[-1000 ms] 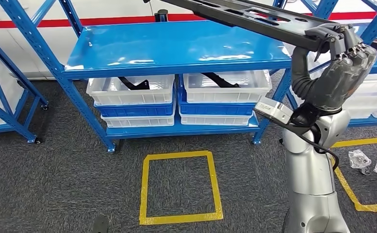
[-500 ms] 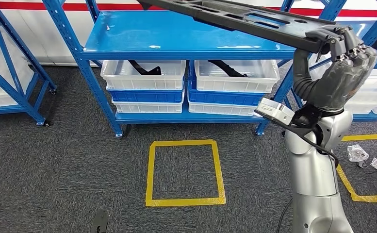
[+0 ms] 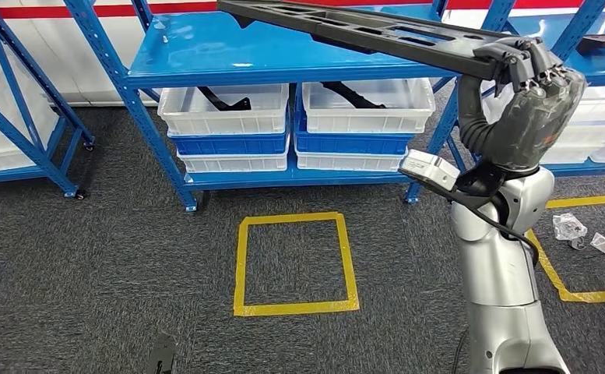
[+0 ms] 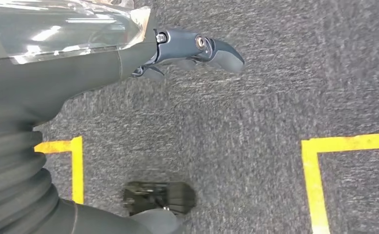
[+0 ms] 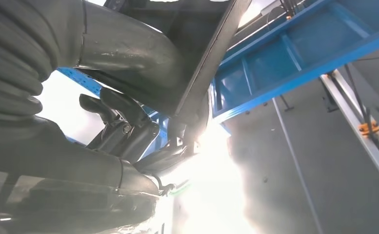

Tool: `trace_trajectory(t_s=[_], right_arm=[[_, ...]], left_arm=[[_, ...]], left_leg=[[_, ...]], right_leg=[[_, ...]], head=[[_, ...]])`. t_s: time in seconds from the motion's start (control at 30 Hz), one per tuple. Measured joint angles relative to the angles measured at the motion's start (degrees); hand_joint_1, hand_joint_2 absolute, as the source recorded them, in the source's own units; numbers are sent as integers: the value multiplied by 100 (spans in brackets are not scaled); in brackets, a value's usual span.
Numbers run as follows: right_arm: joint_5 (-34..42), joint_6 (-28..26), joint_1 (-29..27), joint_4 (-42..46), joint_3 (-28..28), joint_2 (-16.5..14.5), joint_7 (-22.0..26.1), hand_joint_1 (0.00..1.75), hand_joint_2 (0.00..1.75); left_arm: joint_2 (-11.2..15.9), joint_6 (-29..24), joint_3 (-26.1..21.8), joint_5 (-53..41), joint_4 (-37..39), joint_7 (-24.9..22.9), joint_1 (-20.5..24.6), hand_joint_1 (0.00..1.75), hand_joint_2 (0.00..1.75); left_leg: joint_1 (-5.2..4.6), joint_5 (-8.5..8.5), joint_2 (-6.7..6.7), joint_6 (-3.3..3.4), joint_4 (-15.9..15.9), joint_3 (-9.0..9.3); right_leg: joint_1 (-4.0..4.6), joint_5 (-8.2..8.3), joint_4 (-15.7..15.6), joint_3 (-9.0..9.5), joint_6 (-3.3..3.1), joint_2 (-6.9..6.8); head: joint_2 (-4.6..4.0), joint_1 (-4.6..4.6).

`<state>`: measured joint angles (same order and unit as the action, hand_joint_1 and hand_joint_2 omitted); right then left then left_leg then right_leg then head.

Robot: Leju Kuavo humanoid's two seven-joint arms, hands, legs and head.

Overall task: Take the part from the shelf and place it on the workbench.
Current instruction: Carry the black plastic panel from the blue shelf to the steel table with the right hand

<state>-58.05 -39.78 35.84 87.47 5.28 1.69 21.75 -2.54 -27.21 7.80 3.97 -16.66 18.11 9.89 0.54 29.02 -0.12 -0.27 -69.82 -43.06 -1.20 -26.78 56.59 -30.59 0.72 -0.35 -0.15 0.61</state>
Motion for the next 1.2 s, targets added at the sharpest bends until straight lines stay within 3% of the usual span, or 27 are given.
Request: trace_trajectory(t_s=[0.03,0.07,0.1,0.2,0.23,0.37,0.4,0.47,0.53,0.57,0.63,0.7,0.77,0.83,0.87,0.9,0.97,1.0,1.03,1.07,1.1,1.13,1.2], right_arm=[[-2,0,2,-14,3,-10,2,175,175],[-3,0,2,-26,5,-19,3,175,175],[-2,0,2,-36,7,-24,5,175,175],[9,0,23,-47,8,-26,21,175,175],[15,-1,36,-51,9,-27,28,175,175],[36,0,56,-63,7,-29,49,175,175],[44,0,58,-63,2,-24,50,175,175],[65,-1,62,-65,-5,-13,54,175,175],[90,-1,60,-70,-11,-2,58,175,175],[99,-1,58,-74,-13,6,62,175,175],[106,-1,56,-80,-14,20,71,175,175],[104,-1,67,-81,-14,26,74,175,175],[100,-2,75,-79,-13,27,74,175,175],[97,-2,76,-79,-15,32,74,175,175],[94,-2,78,-80,-16,34,73,175,175],[93,-2,77,-81,-17,36,71,175,175],[94,-2,77,-79,-19,36,68,175,175],[99,-2,72,-78,-20,37,67,175,175],[105,-2,64,-77,-20,38,67,175,175],[113,-2,49,-76,-21,40,67,175,175],[118,-2,30,-76,-22,45,67,175,175],[122,-2,10,-73,-23,51,67,175,175],[123,-2,-14,-54,-26,67,67,175,175]], left_arm=[[-1,0,0,3,0,-2,-1,0,175],[-1,0,1,4,0,-3,-1,0,175],[-2,-2,1,4,-1,-4,0,0,175],[0,-15,2,8,-16,-7,17,0,175],[1,-20,2,14,-21,-7,22,0,175],[2,-37,7,47,-26,-4,30,0,175],[2,-41,9,55,-27,-4,38,0,175],[-2,-46,17,67,-28,-2,52,0,175],[-6,-50,21,77,-28,1,57,0,175],[-7,-56,22,82,-28,3,57,0,175],[-9,-73,24,88,-28,9,58,0,175],[-13,-82,28,89,-32,16,59,0,175],[-13,-86,35,89,-40,24,60,0,175],[-10,-90,47,89,-45,28,56,0,175],[-8,-90,54,88,-46,30,52,0,175],[-6,-89,62,87,-47,30,46,0,175],[-3,-84,78,77,-49,31,41,0,175],[-3,-82,89,67,-50,28,41,0,175],[-3,-80,104,54,-51,22,41,0,175],[-4,-79,119,44,-52,16,41,0,175],[-4,-78,133,35,-53,10,41,0,175],[-4,-78,145,32,-55,6,43,0,175],[-3,-72,157,29,-64,5,58,0,175]], left_leg=[[10,118,-2,-17,-307,-66],[20,134,-2,-28,-428,-44],[31,55,-1,-32,-315,98],[49,-218,-14,4,742,834],[39,-238,-23,32,968,962],[-10,-333,-19,194,1132,934],[-4,-386,-7,252,1159,902],[-1,-491,10,329,1185,805],[-5,-596,18,345,1183,672],[-4,-652,21,338,1181,598],[2,-770,25,304,1177,452],[-1,-883,23,245,1167,331],[-11,-1000,21,171,1180,279],[-6,-1115,14,99,1216,268],[6,-1100,7,68,1206,245],[18,-972,2,37,1133,203],[39,-418,-4,-10,666,60],[43,-114,-4,-30,287,-21],[49,80,-6,-46,-90,-81],[55,144,-5,-59,-382,-93],[62,77,-5,-65,-502,-25],[67,-59,-5,-61,-423,146],[66,-190,-9,-31,223,740]], right_leg=[[8,26,11,-42,-3,-2],[13,48,28,-83,-2,-2],[13,64,52,-122,4,-1],[25,92,142,-230,35,1],[35,113,161,-266,66,2],[31,146,209,-394,223,6],[31,39,325,-459,220,8],[29,-355,884,-676,162,17],[27,-684,1573,-858,146,22],[20,-719,1740,-857,179,23],[-7,-523,1472,-565,300,22],[-23,-372,692,-28,367,22],[14,-399,180,279,319,34],[47,-375,129,243,227,43],[26,-328,133,203,179,40],[6,-266,140,159,117,35],[-20,-123,138,42,8,24],[-9,-52,140,-42,-29,23],[4,19,143,-127,-49,22],[15,88,146,-216,-52,21],[24,154,149,-302,-46,22],[28,220,151,-384,-32,25],[37,331,159,-510,20,31]], head=[[0,-2],[0,1],[0,1],[0,-2],[0,-4],[0,-10],[0,-17],[0,-29],[0,-35],[0,-36],[0,-37],[0,-39],[0,-23],[0,-8],[0,-11],[0,-4],[0,13],[0,19],[0,25],[0,24],[0,26],[0,27],[0,30]])
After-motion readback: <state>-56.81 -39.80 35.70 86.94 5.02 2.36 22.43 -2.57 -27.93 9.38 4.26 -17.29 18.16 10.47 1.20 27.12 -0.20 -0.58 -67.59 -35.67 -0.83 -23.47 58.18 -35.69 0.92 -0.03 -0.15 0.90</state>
